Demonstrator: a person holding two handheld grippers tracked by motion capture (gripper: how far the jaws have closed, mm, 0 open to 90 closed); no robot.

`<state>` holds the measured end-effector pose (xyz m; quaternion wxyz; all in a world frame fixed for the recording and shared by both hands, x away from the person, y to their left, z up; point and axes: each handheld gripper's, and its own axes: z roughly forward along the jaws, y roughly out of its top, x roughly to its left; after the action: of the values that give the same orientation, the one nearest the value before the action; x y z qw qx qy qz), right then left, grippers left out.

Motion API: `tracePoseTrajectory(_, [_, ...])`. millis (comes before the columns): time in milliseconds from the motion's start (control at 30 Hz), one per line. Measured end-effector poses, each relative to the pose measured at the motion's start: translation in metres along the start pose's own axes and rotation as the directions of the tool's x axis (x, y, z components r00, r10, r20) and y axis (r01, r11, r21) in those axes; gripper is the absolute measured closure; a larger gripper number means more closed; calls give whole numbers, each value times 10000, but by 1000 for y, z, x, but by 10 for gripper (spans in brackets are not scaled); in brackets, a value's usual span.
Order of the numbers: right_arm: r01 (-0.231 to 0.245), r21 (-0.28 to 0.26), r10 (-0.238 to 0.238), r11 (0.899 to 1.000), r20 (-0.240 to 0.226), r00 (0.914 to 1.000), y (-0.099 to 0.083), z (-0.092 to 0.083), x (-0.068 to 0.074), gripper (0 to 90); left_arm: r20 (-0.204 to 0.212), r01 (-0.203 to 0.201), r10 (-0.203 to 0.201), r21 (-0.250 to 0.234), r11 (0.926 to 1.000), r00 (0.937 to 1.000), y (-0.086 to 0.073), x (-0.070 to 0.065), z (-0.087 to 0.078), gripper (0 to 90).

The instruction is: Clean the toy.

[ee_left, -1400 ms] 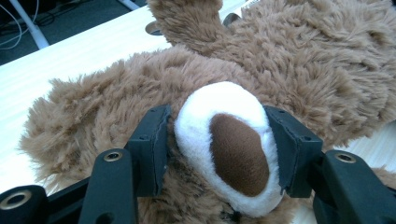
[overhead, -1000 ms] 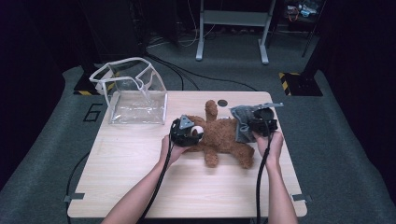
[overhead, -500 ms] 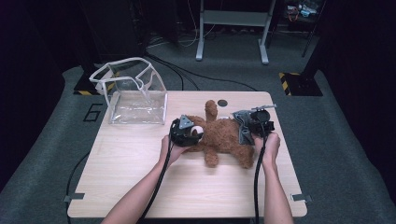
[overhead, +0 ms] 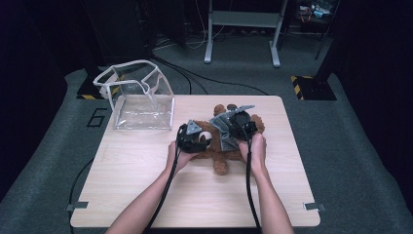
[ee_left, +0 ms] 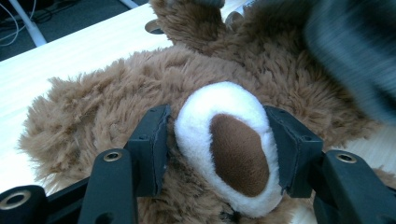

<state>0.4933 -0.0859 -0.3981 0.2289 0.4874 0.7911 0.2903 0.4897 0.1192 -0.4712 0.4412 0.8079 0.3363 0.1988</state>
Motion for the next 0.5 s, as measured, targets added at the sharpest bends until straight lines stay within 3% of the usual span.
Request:
tracePoseTrajectory(67, [-352,131,352,9993,-26,9994,-7,12,-6,833,-36,-55,54,-53,10000,10000,0,-1,0,430])
tracePoseTrajectory(133, [-660,-15,659,9978,-238,9975,-10,13,-11,833,-151,-154,152,-163,9997,9998,1,-3,0,410])
tracePoseTrajectory(233, [-466,57,467,9989,-182,9987,-11,12,-10,830,-147,-39,35,-317,9995,9999,5,-6,-6,368])
tracePoseTrajectory(400, [-389,26,389,9992,-198,9990,-12,13,-11,806,-418,-290,278,-281,9992,9987,6,-9,-9,338])
tracePoseTrajectory(433, [-454,-12,454,9990,-211,9987,-12,12,-11,768,-341,-190,183,-205,9996,9993,5,-8,-8,344])
tracePoseTrajectory(500, [-383,-86,380,9992,-298,9988,-11,9,-9,584,-366,-91,84,-198,9998,9993,4,-7,-5,355])
